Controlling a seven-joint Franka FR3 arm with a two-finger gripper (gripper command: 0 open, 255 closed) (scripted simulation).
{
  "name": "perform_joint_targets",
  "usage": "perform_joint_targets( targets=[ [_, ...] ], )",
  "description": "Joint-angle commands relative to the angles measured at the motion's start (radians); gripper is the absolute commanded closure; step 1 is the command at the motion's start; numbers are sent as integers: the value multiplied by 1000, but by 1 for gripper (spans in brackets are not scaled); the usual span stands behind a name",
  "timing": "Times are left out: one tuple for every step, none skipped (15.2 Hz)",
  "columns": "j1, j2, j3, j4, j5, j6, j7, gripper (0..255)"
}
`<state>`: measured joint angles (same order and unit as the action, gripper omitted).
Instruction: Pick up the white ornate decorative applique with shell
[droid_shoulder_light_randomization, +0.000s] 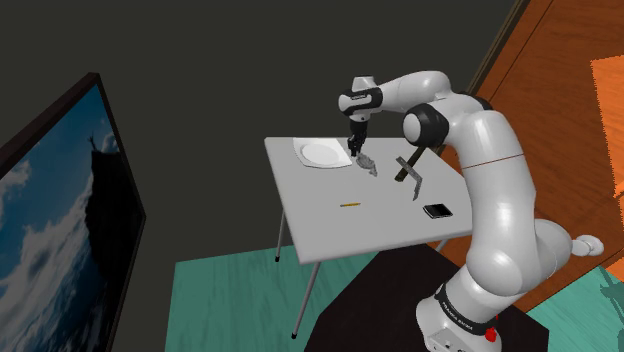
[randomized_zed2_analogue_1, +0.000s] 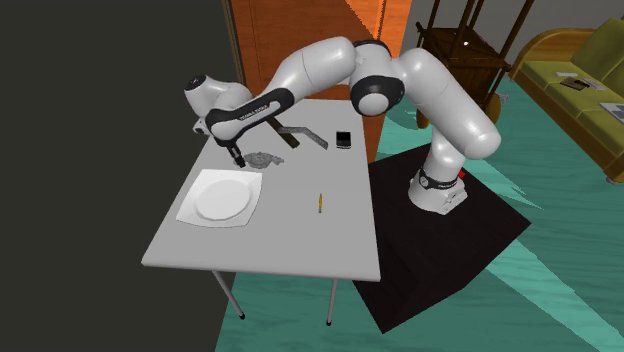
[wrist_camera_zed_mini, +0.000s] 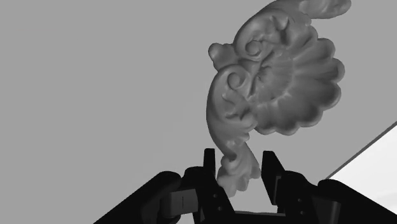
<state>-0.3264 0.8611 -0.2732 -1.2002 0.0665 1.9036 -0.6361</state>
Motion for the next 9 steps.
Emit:
perform_joint_targets(
  targets=[
    [0, -13, -2, 4, -2, -18, -2, 255],
    [0, -18, -3, 8, -3, -27, -3, 255],
    [0, -24, -4, 12, -4, -37, -3, 255],
    [1, -29, -5, 17, -5, -46, -4, 255],
    [1, -35, -5, 21, -5, -56, -4, 255],
    [1, -40, -6, 27, -6, -66, -5, 255],
    [1, -44, -7, 32, -7, -76, -6, 255],
    [1, -49, -7, 38, -8, -86, -6, 255],
    [1, -53, -8, 44, -8, -97, -7, 255]
  ],
)
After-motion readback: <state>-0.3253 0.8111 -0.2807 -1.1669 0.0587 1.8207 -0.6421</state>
